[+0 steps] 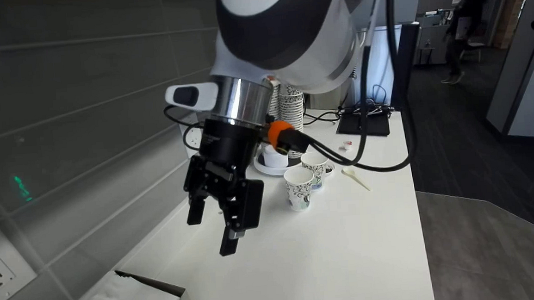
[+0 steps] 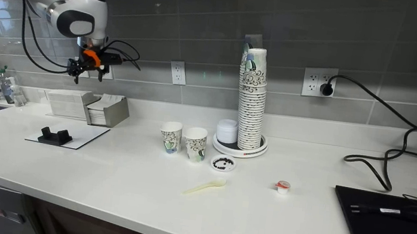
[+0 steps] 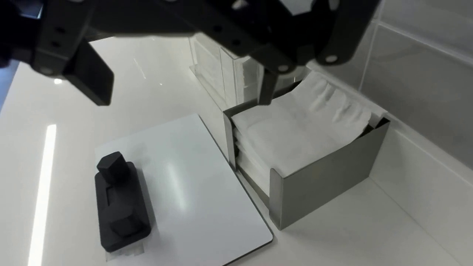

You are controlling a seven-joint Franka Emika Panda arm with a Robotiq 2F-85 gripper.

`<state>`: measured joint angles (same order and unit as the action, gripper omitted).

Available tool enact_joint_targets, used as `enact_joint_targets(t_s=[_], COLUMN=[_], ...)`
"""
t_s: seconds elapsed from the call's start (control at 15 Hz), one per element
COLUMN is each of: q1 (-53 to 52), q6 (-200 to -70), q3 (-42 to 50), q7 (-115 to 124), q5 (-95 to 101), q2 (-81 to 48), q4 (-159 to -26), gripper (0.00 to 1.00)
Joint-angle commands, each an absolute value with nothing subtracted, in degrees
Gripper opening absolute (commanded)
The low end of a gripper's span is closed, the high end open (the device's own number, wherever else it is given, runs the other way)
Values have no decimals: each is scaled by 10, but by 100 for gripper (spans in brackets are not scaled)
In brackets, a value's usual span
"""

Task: Pick up two napkins and place them on the counter top

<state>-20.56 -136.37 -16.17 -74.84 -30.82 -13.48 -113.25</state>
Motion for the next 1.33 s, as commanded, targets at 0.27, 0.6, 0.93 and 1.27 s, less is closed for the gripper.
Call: enact_joint_targets(t_s=[0.27, 0.6, 0.93, 1.27], q1=[-206, -216, -232, -237], q6=[-1358, -1347, -1340, -1321], q3=[-198, -217, -218, -218], q7=[-708, -712, -708, -714], q5=[-168, -103, -49, -23], q2=[-315, -399, -459, -504], q4=[-955, -861, -792, -739], gripper=[100, 100, 100, 87])
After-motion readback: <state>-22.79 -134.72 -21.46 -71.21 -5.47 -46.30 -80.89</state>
